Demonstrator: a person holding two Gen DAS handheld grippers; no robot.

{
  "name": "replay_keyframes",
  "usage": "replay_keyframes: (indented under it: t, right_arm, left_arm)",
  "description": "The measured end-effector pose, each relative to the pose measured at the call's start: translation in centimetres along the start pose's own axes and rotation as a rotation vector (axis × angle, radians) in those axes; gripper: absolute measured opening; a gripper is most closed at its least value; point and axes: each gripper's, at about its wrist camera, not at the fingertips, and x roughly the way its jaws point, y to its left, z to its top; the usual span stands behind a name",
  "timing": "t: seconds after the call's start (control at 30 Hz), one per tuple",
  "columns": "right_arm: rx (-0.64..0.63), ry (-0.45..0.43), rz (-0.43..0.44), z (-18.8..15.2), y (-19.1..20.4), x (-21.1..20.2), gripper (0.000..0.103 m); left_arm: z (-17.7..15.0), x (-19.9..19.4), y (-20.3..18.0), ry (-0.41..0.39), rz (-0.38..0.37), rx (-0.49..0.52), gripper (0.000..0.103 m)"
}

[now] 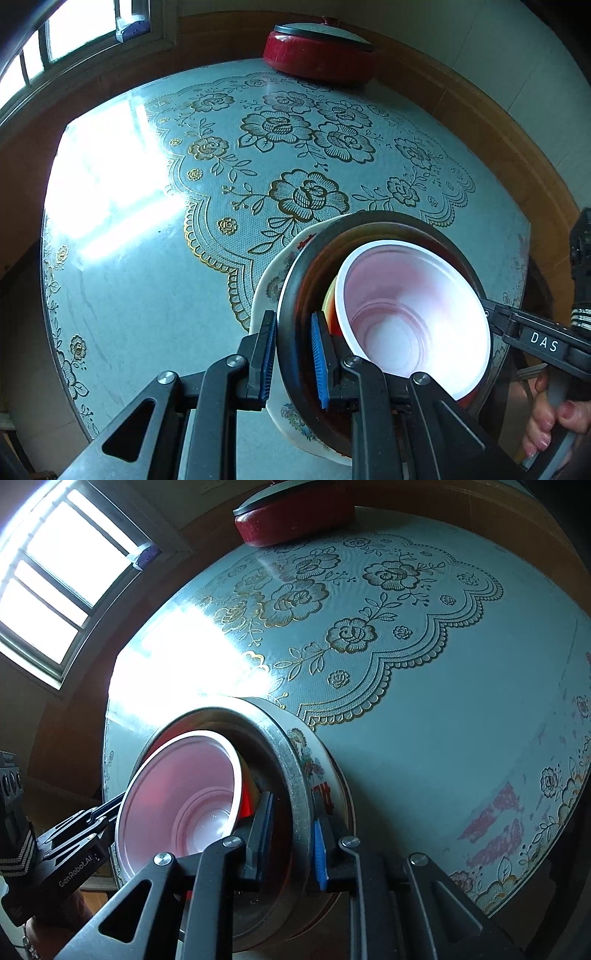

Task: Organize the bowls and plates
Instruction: 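Lower the steel bowl onto the white plate stack with both grippers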

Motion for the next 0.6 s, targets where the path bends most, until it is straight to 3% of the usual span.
replay_keyframes:
  t: [0.27,0.4,0.6]
  right_arm:
    - [0.010,0.008,0.020,-1.6,-0.2,-0.8,0.020]
    - [-0.013,0.002,0.007,-1.9,0.2,-0.4,0.013]
    - [-0.003,-0.015,-0.008,-1.7,0.3,-0.1,0.012]
  left_arm:
    - [-1.0,0.0,0.2,0.006,0.004,-0.002,0.018]
    - [-1.1,0.2,-0.1,0.010,0.003,0.003,0.018]
    - [-0.8,0.3,0.1,0.009,0.015,0.001,0.018]
